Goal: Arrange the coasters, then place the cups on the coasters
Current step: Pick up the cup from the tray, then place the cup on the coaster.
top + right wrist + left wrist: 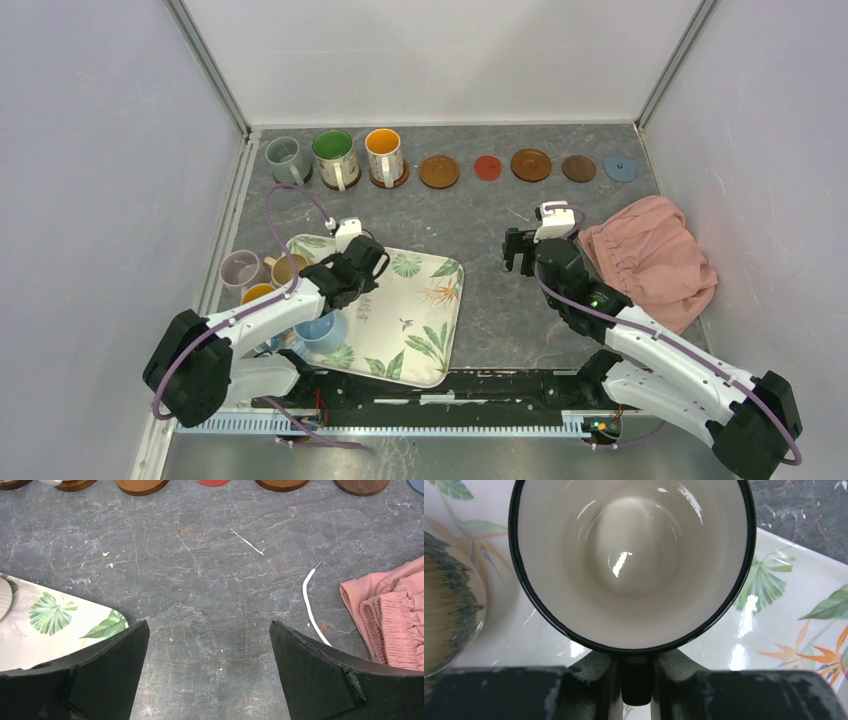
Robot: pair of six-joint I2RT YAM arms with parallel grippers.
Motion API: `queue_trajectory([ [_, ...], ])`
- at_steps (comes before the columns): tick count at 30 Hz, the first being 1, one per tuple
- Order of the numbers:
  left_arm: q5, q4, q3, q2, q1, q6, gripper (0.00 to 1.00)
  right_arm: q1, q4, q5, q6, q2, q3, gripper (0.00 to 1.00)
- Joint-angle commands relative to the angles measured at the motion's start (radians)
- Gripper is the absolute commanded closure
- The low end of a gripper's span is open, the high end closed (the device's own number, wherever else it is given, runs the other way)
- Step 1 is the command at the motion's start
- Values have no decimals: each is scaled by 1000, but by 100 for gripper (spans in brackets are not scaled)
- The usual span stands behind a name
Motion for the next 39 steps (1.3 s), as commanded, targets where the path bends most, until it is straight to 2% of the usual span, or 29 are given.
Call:
queue_trajectory([
  [1,-34,17,48,-28,-43,-2,98,0,36,2,-10,-21,-6,2],
  [11,-36,26,143,-35,-141,57,98,-2,29,11,-9,-21,2,2],
  [19,-12,63,251,37,-180,88,98,-1,5,10,-1,-53,9,2],
  [27,-28,104,445,241,-179,145,98,-1,-49,21,7,-103,34,2],
  [39,9,116,913,643,-83,270,98,-2,-161,77,1,-234,64,2],
])
